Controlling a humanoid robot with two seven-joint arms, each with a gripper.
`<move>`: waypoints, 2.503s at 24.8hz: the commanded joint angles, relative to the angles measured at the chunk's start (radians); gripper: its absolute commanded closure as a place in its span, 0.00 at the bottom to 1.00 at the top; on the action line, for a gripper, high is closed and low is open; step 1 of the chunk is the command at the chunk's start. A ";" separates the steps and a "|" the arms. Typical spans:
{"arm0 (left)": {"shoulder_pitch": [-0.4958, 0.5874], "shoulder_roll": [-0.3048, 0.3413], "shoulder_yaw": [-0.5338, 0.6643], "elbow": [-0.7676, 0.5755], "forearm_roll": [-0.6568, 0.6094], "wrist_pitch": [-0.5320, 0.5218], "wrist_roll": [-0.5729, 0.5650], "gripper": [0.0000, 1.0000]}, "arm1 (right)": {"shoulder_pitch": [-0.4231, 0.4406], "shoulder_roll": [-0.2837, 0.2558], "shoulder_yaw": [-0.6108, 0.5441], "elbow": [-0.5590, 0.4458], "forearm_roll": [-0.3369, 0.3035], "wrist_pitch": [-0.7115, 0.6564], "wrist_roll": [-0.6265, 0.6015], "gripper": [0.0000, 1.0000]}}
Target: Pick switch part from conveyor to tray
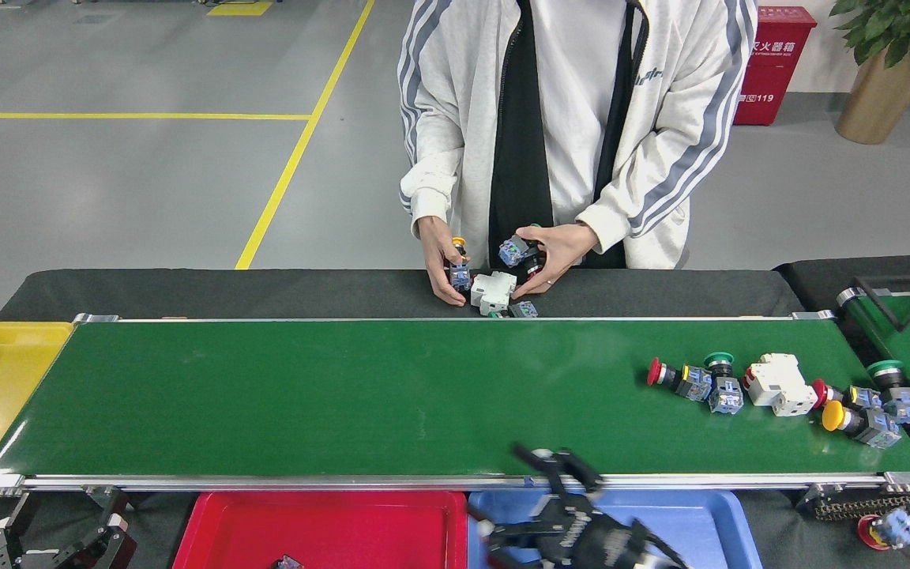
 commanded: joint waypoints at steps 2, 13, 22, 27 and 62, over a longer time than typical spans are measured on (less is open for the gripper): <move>0.002 0.014 0.003 -0.014 -0.002 -0.041 0.009 0.00 | 0.061 0.017 -0.059 -0.035 -0.004 0.271 -0.166 0.01; 0.000 0.012 -0.001 -0.015 -0.002 -0.058 0.009 0.00 | -0.074 0.014 -0.064 -0.025 0.010 0.488 0.023 0.01; -0.006 0.014 -0.001 -0.014 -0.004 -0.058 0.009 0.00 | -0.247 0.017 0.051 0.127 0.120 0.530 0.112 0.01; -0.009 0.014 -0.001 -0.014 -0.004 -0.057 0.009 0.00 | -0.330 0.021 0.137 0.218 0.122 0.580 0.116 0.01; -0.014 0.014 -0.001 -0.014 -0.010 -0.058 0.009 0.00 | -0.532 0.024 0.367 0.334 0.021 0.040 0.122 0.98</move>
